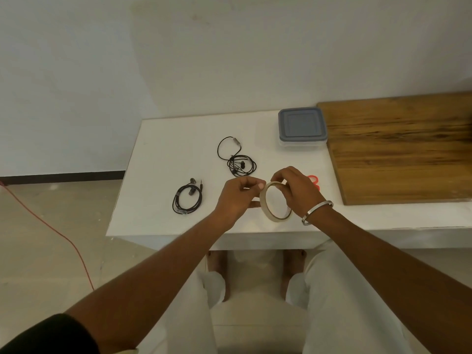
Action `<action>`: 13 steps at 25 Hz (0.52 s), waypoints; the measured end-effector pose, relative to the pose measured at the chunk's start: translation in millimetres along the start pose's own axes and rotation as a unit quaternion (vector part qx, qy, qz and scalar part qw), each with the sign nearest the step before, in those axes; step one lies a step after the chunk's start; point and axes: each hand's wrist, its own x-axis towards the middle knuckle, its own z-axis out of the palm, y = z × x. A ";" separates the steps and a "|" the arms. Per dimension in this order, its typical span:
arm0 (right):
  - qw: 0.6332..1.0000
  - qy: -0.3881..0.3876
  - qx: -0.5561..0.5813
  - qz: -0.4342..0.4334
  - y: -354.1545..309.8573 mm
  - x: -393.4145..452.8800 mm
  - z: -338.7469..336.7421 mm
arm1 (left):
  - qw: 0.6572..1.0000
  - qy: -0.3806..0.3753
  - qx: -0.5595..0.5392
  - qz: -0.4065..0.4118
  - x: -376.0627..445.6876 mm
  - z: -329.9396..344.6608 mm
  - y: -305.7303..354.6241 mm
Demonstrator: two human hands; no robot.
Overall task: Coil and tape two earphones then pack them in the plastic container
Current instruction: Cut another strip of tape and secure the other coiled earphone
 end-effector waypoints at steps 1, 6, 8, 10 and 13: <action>1.000 -0.008 0.002 -0.007 -0.2 -0.3 0.8 | 0.999 0.016 0.026 0.024 1.2 -1.1 -2.1; 0.998 -0.049 -0.026 -0.030 -4.0 0.7 6.4 | 0.990 0.028 0.095 0.103 2.8 -2.4 -10.1; 0.998 -0.046 -0.026 -0.026 -7.8 1.0 7.8 | 0.985 0.043 0.112 0.125 1.5 -1.5 -10.9; 0.998 -0.048 -0.031 -0.024 -10.0 1.0 9.6 | 0.980 0.058 0.122 0.143 -0.4 -0.5 -12.3; 0.997 -0.060 -0.050 -0.029 -10.8 0.3 12.1 | 0.982 0.058 0.102 0.149 -3.7 -1.4 -13.3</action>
